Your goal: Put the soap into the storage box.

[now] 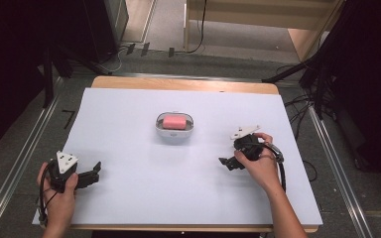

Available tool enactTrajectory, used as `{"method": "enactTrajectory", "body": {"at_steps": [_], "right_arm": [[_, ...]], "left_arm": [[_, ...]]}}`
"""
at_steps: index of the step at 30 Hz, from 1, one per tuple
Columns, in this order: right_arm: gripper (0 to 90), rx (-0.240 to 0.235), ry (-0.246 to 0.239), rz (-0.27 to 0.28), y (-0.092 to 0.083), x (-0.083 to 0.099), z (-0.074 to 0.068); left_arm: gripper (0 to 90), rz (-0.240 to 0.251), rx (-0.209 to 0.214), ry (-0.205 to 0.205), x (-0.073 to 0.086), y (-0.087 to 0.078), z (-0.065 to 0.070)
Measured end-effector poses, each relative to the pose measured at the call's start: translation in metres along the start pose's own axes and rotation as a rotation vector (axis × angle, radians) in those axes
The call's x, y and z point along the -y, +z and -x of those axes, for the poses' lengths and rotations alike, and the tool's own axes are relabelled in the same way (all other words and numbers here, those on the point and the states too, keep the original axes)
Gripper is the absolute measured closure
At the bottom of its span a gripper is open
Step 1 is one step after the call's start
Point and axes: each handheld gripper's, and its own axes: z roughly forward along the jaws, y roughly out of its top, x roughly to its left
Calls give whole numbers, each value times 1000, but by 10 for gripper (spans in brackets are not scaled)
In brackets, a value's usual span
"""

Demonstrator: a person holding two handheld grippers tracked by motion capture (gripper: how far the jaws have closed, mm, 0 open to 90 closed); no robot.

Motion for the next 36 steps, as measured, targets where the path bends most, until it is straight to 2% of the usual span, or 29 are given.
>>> {"method": "enactTrajectory", "body": {"at_steps": [4, 6, 21, 36], "right_arm": [[0, -13, 42, 37, -7, 13, 3], [0, 7, 48, 50, -10, 19, 4], [0, 49, 114, 114, -34, 64, 13], [0, 80, 196, 137, -51, 106, 19]], "left_arm": [[55, 0, -1, 1, 0, 0, 0], [55, 0, 0, 1, 0, 0, 0], [55, -1, -2, 2, 0, 0, 0], [55, -1, -4, 4, 0, 0, 1]]}}
